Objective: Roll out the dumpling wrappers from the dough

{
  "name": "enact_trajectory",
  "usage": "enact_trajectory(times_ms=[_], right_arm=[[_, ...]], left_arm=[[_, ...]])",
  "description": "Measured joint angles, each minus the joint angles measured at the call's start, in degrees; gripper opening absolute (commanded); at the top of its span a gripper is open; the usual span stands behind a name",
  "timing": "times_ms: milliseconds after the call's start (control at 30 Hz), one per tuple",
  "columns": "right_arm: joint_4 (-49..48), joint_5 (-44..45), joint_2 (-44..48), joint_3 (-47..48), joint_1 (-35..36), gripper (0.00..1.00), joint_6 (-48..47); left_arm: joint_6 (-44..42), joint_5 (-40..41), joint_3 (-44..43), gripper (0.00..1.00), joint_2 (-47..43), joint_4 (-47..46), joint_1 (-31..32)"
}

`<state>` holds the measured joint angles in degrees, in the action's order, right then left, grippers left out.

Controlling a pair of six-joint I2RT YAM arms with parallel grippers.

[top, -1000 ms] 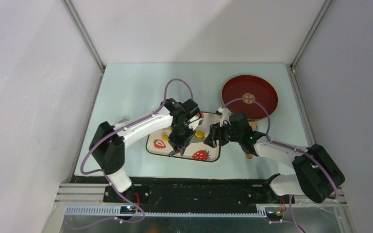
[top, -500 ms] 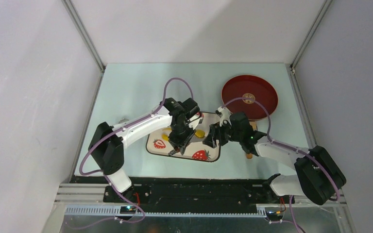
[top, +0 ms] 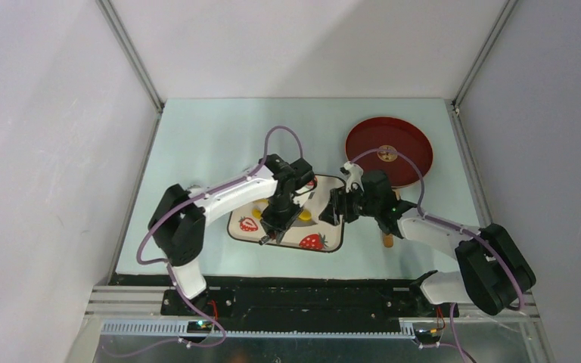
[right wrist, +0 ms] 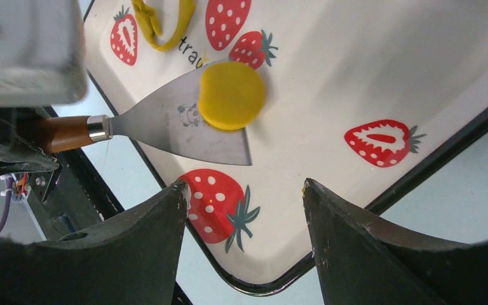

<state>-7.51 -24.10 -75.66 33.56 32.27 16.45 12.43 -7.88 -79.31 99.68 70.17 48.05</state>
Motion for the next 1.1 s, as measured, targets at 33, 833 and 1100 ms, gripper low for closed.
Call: enact_trajectory(times_ms=[33,833,1100], right_arm=[[0.13,-0.04,-0.22,0.00,-0.31,0.71,0.15],[3.45,-2.95,3.76,0.11,-5.20,0.72,2.38],[3.82,-3.63,3.63,0.11,-5.11,0.72,2.56]], left_arm=[[-0.04,0.63,-0.37,0.00,0.79,1.14,0.24],[-0.07,2.16,-14.36,0.00,9.31,15.82,4.11],[0.07,2.32,-19.02,0.00,10.91,15.54,4.09]])
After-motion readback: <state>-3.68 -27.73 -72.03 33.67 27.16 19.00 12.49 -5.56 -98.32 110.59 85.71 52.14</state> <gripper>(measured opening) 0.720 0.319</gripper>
